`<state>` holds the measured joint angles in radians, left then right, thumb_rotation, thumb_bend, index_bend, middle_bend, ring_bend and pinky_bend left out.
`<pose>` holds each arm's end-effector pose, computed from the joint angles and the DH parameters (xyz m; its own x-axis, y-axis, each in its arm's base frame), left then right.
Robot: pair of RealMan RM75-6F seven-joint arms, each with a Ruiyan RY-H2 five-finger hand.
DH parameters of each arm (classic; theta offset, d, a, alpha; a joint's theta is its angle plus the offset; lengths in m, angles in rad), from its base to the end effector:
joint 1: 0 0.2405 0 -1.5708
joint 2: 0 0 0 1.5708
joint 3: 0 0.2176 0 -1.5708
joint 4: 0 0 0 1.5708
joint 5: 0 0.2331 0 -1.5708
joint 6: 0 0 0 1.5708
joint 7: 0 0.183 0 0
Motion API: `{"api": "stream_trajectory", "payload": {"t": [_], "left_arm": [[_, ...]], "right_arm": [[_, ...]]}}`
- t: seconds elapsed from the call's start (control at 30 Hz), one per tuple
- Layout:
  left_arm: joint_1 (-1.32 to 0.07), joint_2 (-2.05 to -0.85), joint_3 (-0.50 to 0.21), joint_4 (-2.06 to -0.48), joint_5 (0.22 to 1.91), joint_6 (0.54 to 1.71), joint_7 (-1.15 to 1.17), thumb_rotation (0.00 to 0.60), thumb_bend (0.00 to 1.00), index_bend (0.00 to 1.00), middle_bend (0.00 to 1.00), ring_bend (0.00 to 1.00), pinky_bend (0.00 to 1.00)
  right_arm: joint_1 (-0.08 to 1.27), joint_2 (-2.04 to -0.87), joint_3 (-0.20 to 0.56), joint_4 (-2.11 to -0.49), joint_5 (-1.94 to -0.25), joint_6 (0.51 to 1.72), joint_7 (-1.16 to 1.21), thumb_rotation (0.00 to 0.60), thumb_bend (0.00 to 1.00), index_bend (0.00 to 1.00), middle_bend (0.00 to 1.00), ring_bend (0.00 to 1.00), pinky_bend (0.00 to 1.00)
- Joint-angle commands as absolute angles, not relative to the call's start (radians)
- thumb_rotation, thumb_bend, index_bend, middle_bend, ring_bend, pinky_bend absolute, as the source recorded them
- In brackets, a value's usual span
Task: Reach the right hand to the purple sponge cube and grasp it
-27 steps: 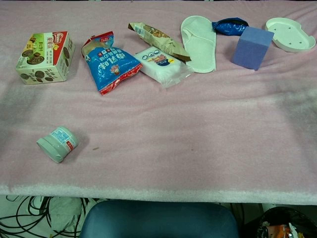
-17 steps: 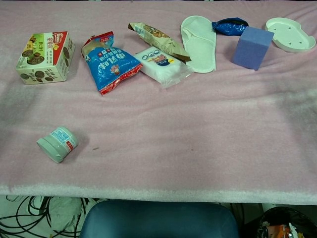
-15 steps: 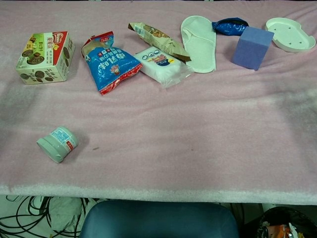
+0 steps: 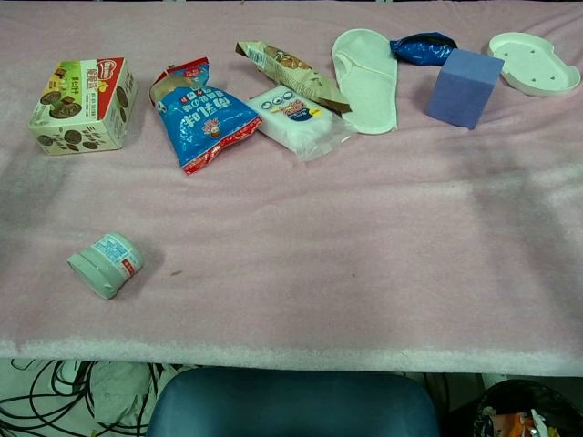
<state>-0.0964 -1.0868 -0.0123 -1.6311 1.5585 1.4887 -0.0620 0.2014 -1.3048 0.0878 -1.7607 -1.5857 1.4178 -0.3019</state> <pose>-0.2764 0.2130 0.1185 0.3570 0.0347 0.9335 0.9324 -0.0742 -0.3538 -0.1776 -0.2430 0.0535 0.3759 0.0213 0.9264 -0.8989 -0.2344 0.3702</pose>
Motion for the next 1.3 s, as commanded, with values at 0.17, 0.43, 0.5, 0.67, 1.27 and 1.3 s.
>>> {"api": "stream_trajectory", "payload": {"t": [0.17, 0.43, 0.5, 0.67, 1.27, 1.3], "left_arm": [[-0.097, -1.086, -0.014, -1.634, 1.552, 1.484, -0.064, 0.6, 0.0, 0.0, 0.0, 0.0, 0.0], [-0.103, -1.083, -0.017, -1.637, 1.537, 1.467, -0.071, 0.6, 0.0, 0.0, 0.0, 0.0, 0.0], [-0.105, -1.083, -0.018, -1.638, 1.532, 1.463, -0.072, 0.6, 0.0, 0.0, 0.0, 0.0, 0.0], [-0.108, -1.083, -0.02, -1.639, 1.521, 1.452, -0.074, 0.6, 0.0, 0.0, 0.0, 0.0, 0.0], [-0.114, -1.082, -0.024, -1.652, 1.501, 1.433, -0.071, 0.6, 0.0, 0.0, 0.0, 0.0, 0.0], [-0.114, -1.081, -0.023, -1.653, 1.502, 1.433, -0.07, 0.6, 0.0, 0.0, 0.0, 0.0, 0.0]], "right_arm": [[0.441, -1.429, 0.303, -1.823, -1.248, 1.156, -0.513, 0.6, 0.05, 0.0, 0.0, 0.0, 0.22], [0.664, -1.597, 0.41, -1.598, -0.964, 1.045, -0.673, 0.6, 0.04, 0.0, 0.0, 0.0, 0.22], [0.706, -1.631, 0.417, -1.532, -0.931, 1.03, -0.69, 0.6, 0.04, 0.0, 0.0, 0.0, 0.22], [0.795, -1.698, 0.43, -1.376, -0.864, 0.987, -0.709, 0.6, 0.02, 0.0, 0.0, 0.0, 0.22], [0.87, -1.751, 0.381, -1.097, -0.667, 0.959, -0.8, 0.6, 0.01, 0.0, 0.0, 0.0, 0.21], [0.868, -1.747, 0.376, -1.101, -0.653, 0.962, -0.813, 0.6, 0.03, 0.0, 0.0, 0.0, 0.21]]}}
